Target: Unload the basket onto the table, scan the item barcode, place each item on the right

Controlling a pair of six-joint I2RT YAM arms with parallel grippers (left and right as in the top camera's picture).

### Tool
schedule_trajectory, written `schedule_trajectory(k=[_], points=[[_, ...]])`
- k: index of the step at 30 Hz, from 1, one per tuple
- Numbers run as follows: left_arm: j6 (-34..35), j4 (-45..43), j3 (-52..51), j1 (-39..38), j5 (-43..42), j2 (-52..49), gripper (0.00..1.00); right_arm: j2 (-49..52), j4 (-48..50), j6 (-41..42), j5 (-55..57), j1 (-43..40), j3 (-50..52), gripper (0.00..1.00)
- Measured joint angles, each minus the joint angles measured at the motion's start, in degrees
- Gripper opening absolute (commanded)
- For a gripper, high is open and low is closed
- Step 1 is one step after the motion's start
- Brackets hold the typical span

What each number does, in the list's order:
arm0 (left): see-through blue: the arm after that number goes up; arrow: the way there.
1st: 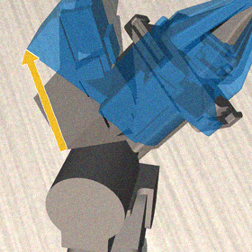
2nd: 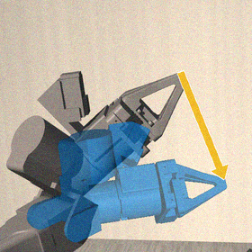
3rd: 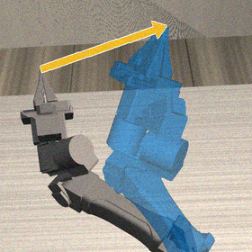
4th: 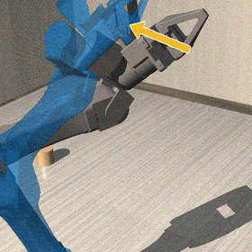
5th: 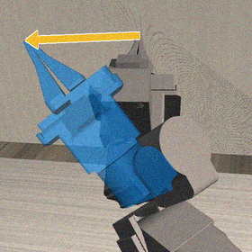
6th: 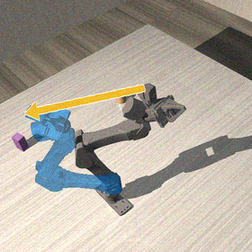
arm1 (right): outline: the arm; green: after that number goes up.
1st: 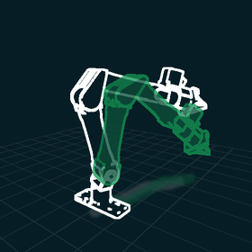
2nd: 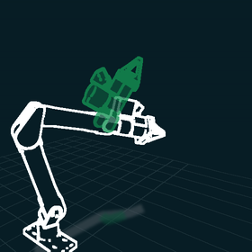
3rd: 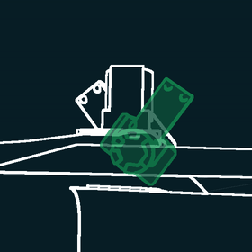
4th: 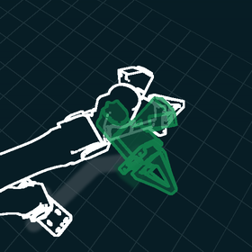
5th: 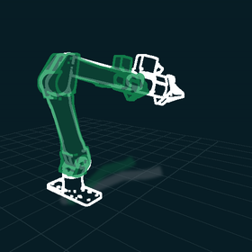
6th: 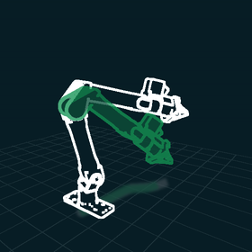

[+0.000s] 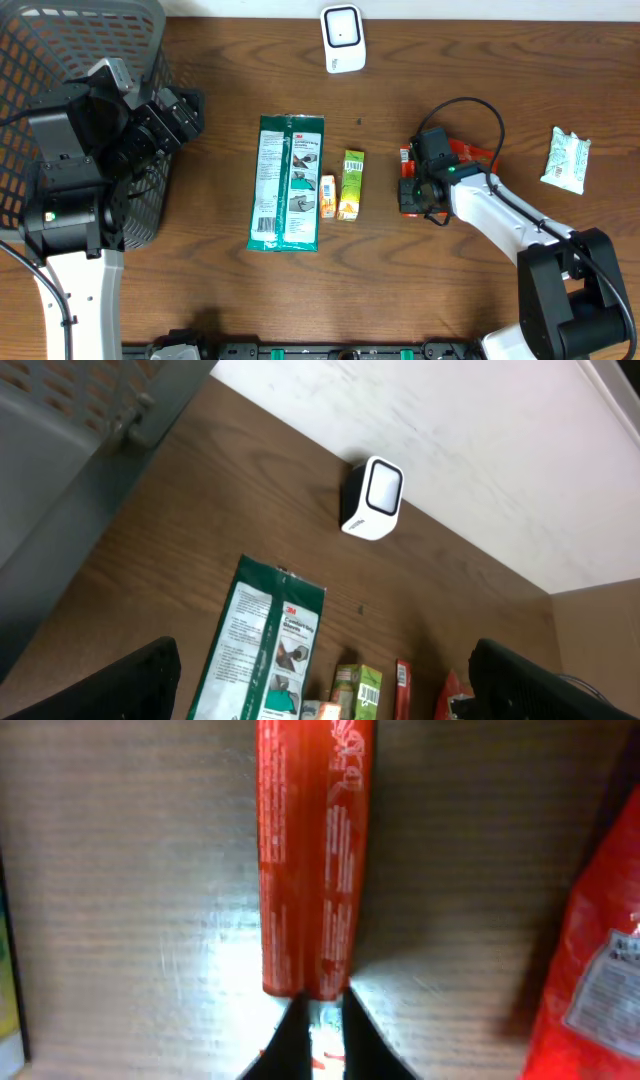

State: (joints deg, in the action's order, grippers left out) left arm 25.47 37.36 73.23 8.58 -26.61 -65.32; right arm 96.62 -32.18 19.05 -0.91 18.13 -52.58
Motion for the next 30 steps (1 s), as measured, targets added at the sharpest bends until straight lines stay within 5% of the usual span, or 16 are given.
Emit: schedule_trajectory(k=[4,10,30], points=[[0.0,0.0,0.0,0.0,0.0,0.0,0.93,-0.4,-2.4,-0.3,-0.7,-0.9,-2.1,0.33],[0.0,0.0,0.0,0.0,0.0,0.0,0.93,-2.4,-4.0,-0.6,-0.9,-1.0,-3.6,0.34],[0.0,0.0,0.0,0.0,0.0,0.0,0.93,-1.4,6.6,0.2,-2.1,-1.0,4.0,0.1]])
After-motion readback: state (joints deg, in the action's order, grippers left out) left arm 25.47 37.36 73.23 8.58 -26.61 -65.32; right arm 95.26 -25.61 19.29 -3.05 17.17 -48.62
